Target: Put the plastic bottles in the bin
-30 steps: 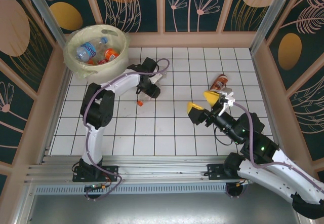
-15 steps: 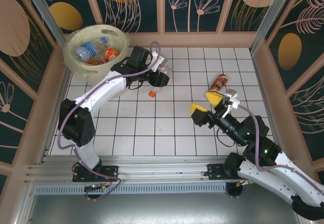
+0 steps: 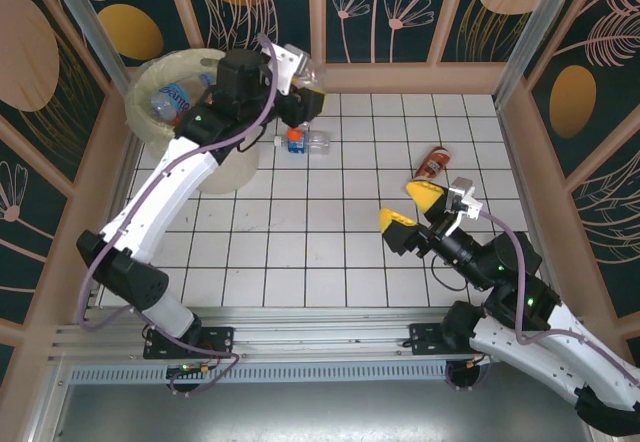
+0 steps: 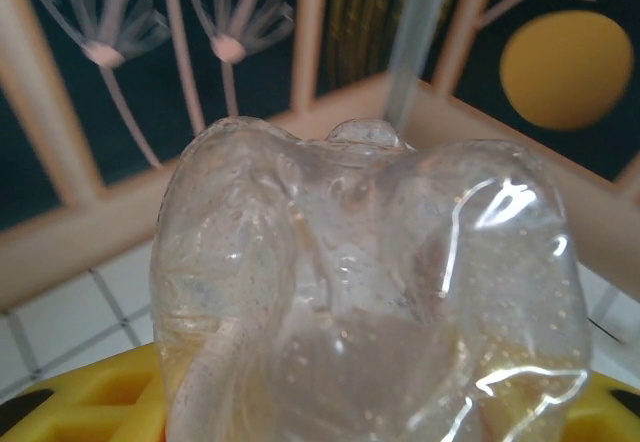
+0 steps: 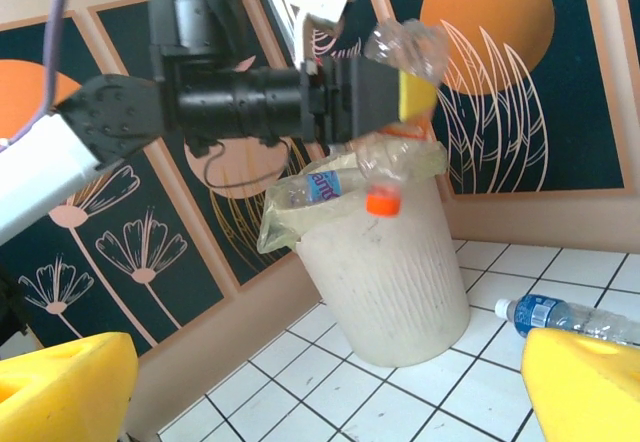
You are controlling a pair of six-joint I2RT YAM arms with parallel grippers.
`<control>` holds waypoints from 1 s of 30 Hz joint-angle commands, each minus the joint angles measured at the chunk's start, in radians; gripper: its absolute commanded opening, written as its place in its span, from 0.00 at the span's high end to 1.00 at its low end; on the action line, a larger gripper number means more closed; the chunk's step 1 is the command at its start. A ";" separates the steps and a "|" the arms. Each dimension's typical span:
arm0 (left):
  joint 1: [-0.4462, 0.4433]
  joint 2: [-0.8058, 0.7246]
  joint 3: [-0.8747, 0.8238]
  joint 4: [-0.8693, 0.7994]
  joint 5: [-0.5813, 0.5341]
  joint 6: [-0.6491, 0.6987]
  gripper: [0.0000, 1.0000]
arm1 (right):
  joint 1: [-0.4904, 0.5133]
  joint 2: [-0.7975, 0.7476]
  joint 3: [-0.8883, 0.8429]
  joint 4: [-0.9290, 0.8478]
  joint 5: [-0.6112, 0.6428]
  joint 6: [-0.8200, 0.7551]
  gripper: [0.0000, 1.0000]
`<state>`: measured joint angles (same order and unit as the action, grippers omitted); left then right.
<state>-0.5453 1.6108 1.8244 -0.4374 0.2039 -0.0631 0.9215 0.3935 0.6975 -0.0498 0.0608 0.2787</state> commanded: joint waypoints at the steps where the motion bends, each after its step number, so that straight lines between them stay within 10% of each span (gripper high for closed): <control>1: 0.002 -0.037 0.056 0.000 -0.212 0.055 0.51 | -0.007 -0.002 0.013 0.035 0.014 -0.019 0.01; 18: 0.154 0.135 0.238 -0.151 -0.690 0.308 0.48 | -0.007 0.008 -0.001 0.012 0.048 -0.020 0.01; 30: 0.246 0.207 0.124 -0.117 -0.714 0.356 0.48 | -0.007 0.015 0.014 -0.009 0.049 -0.009 0.01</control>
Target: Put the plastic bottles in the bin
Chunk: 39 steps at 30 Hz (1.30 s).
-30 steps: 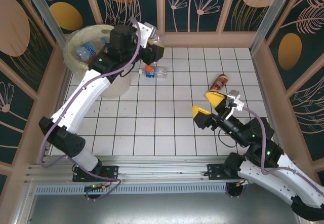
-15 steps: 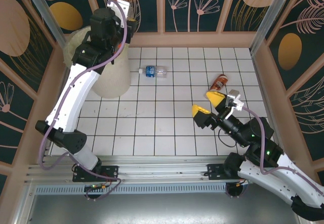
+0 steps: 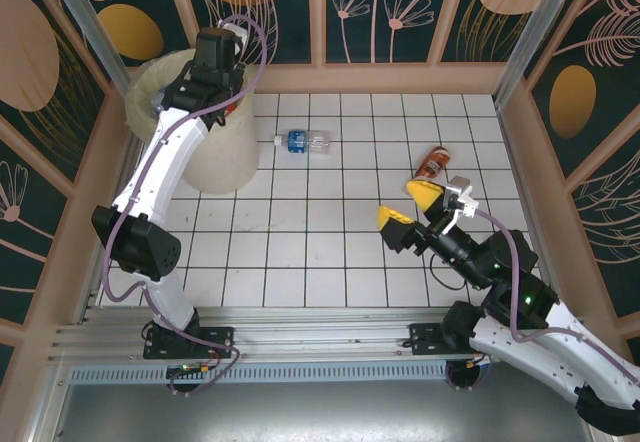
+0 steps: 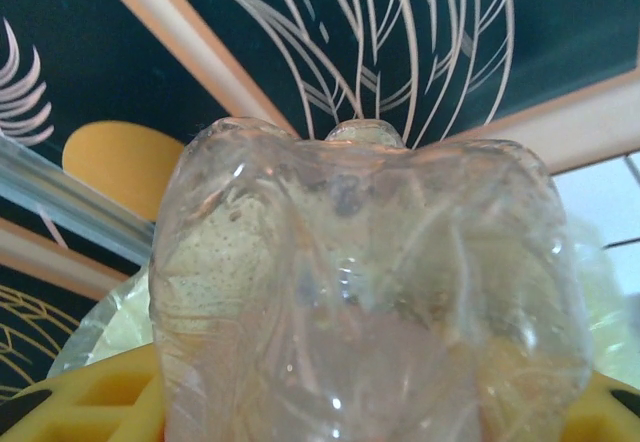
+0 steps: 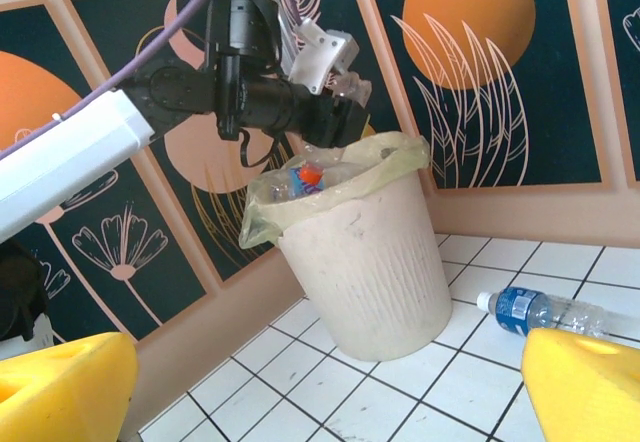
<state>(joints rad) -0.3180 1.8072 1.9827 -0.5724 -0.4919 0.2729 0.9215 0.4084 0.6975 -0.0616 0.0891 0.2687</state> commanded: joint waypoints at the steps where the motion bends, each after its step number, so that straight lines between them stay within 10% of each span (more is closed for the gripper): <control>1: 0.021 0.010 -0.055 0.020 -0.006 0.015 0.48 | -0.008 0.000 0.015 0.001 0.022 0.001 0.01; 18: 0.036 -0.010 -0.123 0.000 0.076 -0.126 0.15 | -0.009 0.078 0.019 -0.081 0.188 0.079 0.02; 31: 0.037 -0.167 -0.102 0.016 0.253 -0.263 0.10 | -0.024 0.091 0.017 -0.099 0.286 0.110 0.03; 39: 0.037 -0.368 -0.301 0.231 0.546 -0.421 0.04 | -0.046 0.087 0.026 -0.183 0.455 0.186 0.04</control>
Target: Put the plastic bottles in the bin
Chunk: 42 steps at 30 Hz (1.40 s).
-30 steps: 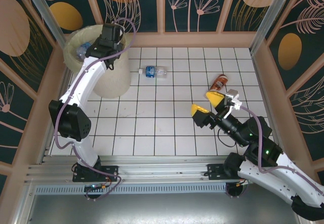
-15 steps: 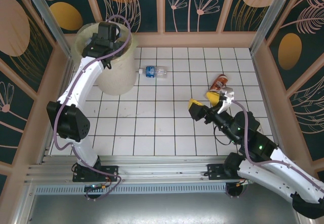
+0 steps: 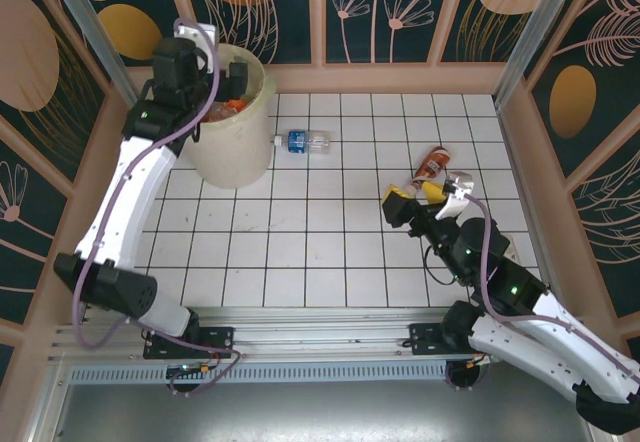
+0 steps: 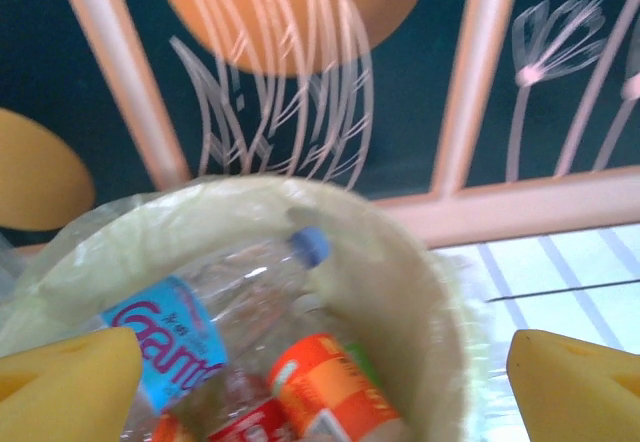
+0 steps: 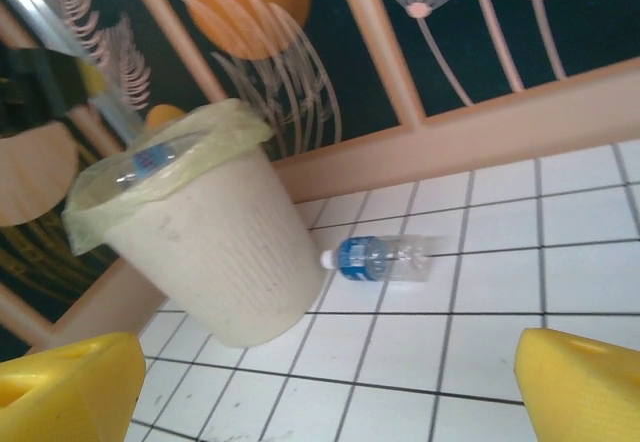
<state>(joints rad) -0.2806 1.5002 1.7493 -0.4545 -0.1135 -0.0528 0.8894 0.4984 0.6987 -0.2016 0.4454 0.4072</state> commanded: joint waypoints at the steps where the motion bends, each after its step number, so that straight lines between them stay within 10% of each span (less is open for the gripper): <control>1: -0.001 -0.092 -0.111 0.151 0.229 -0.115 0.03 | -0.022 -0.004 0.025 -0.051 0.107 0.053 0.04; 10: -0.010 -0.352 -0.614 0.571 0.680 -0.427 0.01 | -0.237 0.083 0.057 -0.136 0.009 0.069 0.07; 23: -0.093 -0.615 -1.019 0.625 0.846 -0.430 0.02 | -0.672 0.480 0.123 -0.135 -0.323 0.032 0.10; 42: -0.131 -0.679 -1.106 0.729 0.888 -0.442 0.01 | -0.728 1.053 0.287 -0.022 -0.309 0.010 0.27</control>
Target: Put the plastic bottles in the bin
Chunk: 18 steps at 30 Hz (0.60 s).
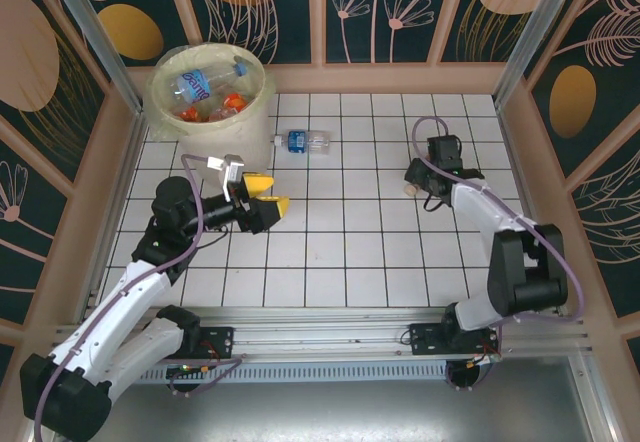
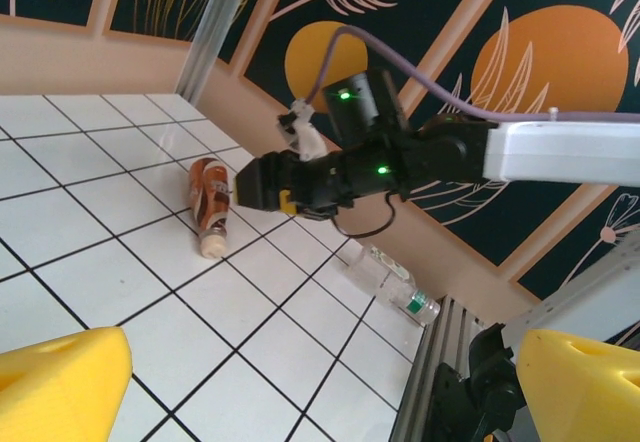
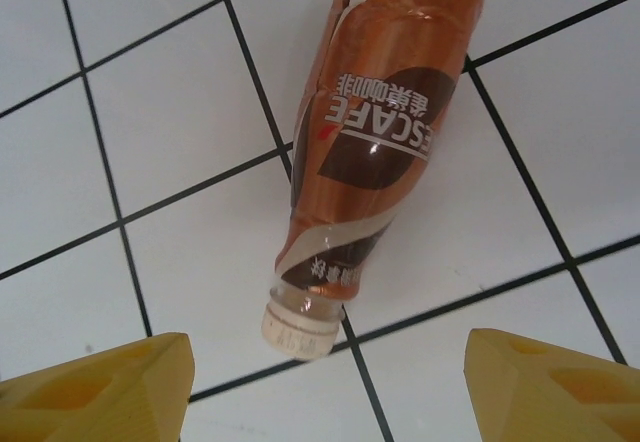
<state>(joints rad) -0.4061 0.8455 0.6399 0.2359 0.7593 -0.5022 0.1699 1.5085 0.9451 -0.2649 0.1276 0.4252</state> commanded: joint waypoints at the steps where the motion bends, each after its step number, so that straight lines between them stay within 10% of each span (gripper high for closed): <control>1: -0.005 -0.026 0.005 0.035 0.013 0.009 0.01 | -0.008 0.066 0.049 0.048 0.008 -0.008 0.28; 18: -0.008 -0.036 0.013 0.011 -0.017 0.022 0.01 | -0.006 0.295 0.080 0.130 0.046 0.003 0.40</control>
<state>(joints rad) -0.4065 0.8188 0.6399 0.2348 0.7479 -0.4988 0.1699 1.7851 1.0111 -0.1642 0.1413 0.4252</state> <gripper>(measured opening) 0.985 0.602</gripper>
